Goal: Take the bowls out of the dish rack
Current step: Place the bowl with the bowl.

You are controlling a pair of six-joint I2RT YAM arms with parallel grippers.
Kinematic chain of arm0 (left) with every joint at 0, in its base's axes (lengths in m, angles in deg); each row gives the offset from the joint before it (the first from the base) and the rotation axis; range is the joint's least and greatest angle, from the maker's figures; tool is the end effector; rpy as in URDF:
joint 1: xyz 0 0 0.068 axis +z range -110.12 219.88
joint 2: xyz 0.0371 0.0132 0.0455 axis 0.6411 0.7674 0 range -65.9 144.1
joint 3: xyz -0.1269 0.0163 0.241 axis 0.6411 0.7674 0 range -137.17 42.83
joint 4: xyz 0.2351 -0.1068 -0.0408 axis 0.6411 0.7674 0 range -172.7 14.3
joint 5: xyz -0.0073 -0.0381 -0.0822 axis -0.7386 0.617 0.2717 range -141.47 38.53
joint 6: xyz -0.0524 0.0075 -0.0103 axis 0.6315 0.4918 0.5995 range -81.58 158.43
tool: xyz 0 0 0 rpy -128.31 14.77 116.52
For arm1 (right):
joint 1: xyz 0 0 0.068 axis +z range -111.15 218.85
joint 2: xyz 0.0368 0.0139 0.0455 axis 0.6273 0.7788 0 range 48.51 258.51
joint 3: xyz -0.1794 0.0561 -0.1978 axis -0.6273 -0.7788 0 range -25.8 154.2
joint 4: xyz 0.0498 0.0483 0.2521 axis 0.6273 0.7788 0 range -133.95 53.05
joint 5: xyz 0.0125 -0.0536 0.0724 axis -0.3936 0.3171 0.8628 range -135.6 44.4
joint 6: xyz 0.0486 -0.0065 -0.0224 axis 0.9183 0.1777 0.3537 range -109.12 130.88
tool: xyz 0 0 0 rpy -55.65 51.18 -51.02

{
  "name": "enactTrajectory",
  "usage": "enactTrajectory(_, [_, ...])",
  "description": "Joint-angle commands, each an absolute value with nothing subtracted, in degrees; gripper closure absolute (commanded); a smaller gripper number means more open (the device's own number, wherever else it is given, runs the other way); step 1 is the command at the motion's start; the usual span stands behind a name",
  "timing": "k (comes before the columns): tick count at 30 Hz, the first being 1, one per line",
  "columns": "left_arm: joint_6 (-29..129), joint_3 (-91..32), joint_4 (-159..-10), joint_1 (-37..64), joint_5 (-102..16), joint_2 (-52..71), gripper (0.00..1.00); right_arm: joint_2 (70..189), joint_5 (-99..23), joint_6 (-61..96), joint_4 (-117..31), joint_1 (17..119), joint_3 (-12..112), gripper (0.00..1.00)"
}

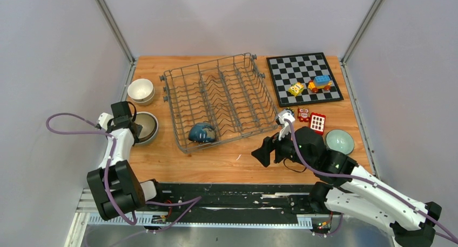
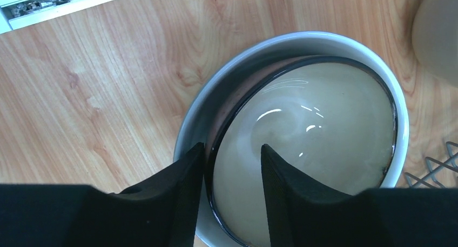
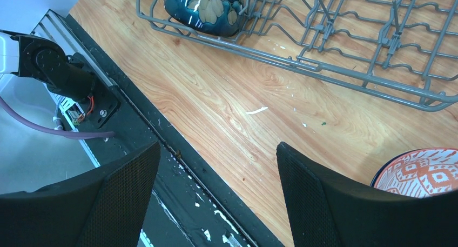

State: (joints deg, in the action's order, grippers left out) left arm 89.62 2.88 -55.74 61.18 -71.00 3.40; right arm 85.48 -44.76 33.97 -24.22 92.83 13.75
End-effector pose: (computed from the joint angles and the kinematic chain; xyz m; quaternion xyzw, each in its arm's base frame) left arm 0.2092 0.0942 0.2032 -0.5974 0.7316 0.0831 0.3178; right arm 0.0911 0.1263 0.3110 -0.2185 0.7744 0.3745 0.4608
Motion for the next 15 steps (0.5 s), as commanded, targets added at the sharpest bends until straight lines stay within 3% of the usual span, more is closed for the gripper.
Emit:
enactTrajectory(1, [88.7, 1.9, -55.7, 61.1, -70.1, 2.1, 0.53, 85.3, -45.6, 33.5, -22.9, 93.0, 14.9, 0.18])
enactTrajectory(11, [86.4, 2.8, -52.7, 61.1, -72.7, -3.8, 0.37, 87.6, -45.5, 32.0, -22.2, 93.0, 17.2, 0.17])
enactTrajectory(15, [86.3, 2.9, -51.7, 61.1, -72.6, -5.8, 0.35, 88.2, -45.4, 32.2, -22.2, 93.0, 17.6, 0.17])
